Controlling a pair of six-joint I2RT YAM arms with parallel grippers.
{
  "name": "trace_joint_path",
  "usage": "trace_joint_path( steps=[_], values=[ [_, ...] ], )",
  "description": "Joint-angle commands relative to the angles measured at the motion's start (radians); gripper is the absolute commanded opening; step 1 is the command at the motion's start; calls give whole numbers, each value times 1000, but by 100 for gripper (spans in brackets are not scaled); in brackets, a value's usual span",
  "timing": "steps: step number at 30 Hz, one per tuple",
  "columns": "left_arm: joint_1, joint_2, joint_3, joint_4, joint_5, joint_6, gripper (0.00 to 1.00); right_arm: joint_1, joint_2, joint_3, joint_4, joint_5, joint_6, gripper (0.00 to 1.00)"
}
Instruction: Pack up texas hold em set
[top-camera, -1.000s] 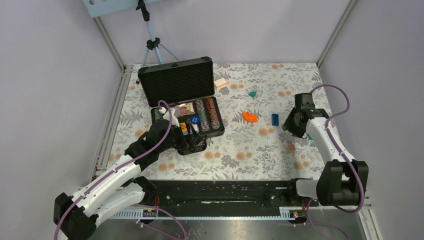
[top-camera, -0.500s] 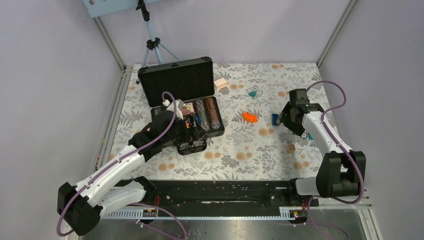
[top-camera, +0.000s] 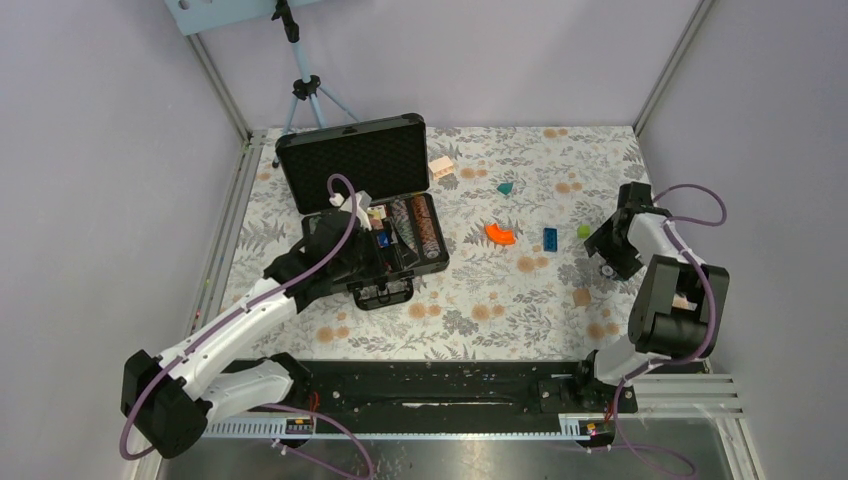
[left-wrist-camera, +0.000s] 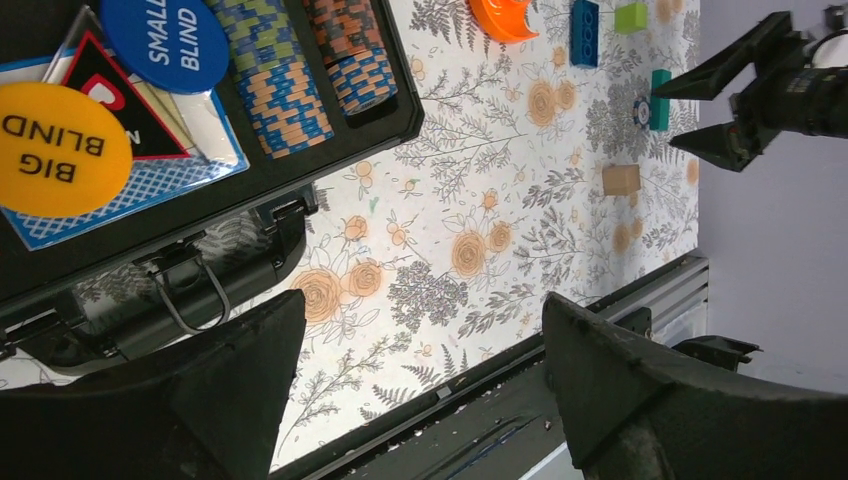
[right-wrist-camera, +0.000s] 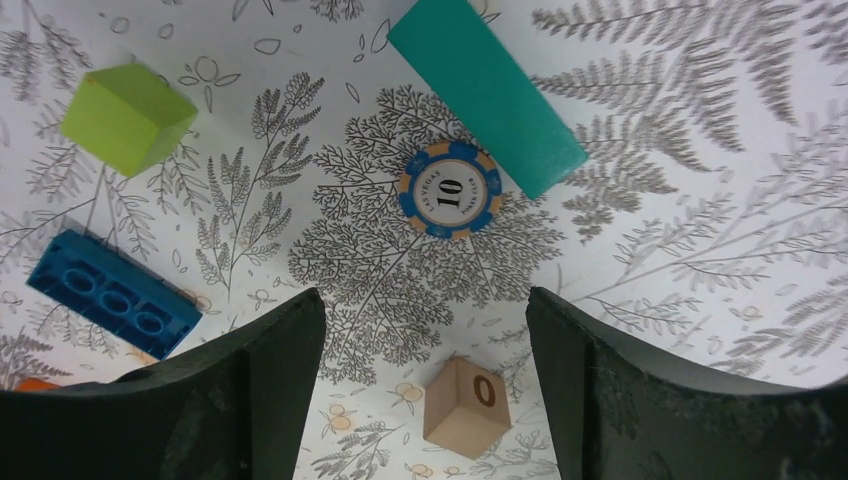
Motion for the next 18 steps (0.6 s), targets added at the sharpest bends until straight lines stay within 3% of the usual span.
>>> trace_joint_path(
  steps=[1,6,11,18],
  values=[
    [4,26,79,22,39,0,87,-11,77,6,21,-49,26,80],
    [2,34,94,19,42,9,87,-36,121,8,54,-65,28,70],
    [1,40,95,27,46,3,87,-57,139,31,53,-45,13,74],
    [1,50,104,26,53,10,87,-59,155,44,58,-31,15,72]
  ],
)
